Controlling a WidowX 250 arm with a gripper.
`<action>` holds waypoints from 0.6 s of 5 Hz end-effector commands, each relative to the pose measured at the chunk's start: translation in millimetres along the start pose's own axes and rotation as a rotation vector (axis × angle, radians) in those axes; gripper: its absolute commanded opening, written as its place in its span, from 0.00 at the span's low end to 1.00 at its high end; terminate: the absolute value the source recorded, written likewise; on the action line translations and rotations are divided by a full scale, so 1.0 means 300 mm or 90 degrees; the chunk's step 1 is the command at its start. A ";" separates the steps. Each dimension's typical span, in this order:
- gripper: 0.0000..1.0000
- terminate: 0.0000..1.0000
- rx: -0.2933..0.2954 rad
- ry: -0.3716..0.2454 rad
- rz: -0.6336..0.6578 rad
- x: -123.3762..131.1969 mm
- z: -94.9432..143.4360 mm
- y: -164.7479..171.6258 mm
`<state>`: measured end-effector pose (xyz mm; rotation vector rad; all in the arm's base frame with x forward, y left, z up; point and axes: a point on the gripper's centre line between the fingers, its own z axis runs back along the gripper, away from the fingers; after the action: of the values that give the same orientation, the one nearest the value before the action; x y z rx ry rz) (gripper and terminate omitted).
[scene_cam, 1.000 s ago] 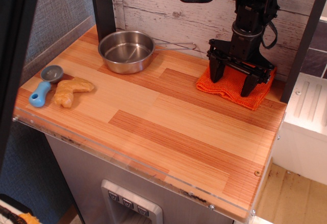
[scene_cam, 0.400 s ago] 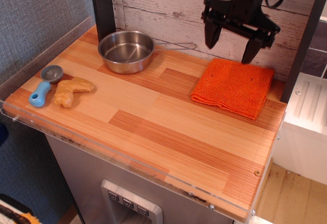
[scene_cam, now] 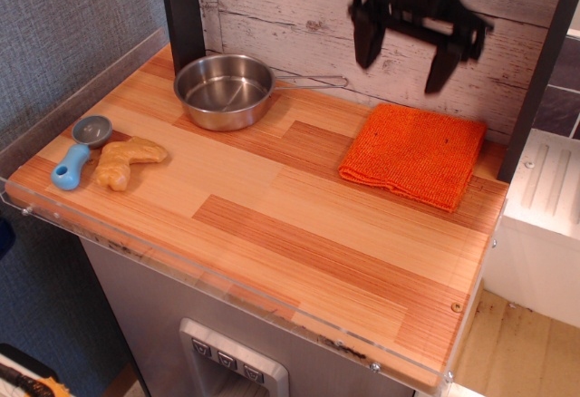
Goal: Move the towel straight back to the wall
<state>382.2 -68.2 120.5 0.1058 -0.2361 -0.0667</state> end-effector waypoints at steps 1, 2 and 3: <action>1.00 0.00 -0.017 -0.031 0.002 -0.165 0.117 0.103; 1.00 0.00 -0.020 -0.018 -0.003 -0.237 0.100 0.163; 1.00 0.00 -0.033 -0.008 -0.018 -0.264 0.078 0.193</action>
<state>303.7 -9.4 118.4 0.0569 -0.1979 -0.1026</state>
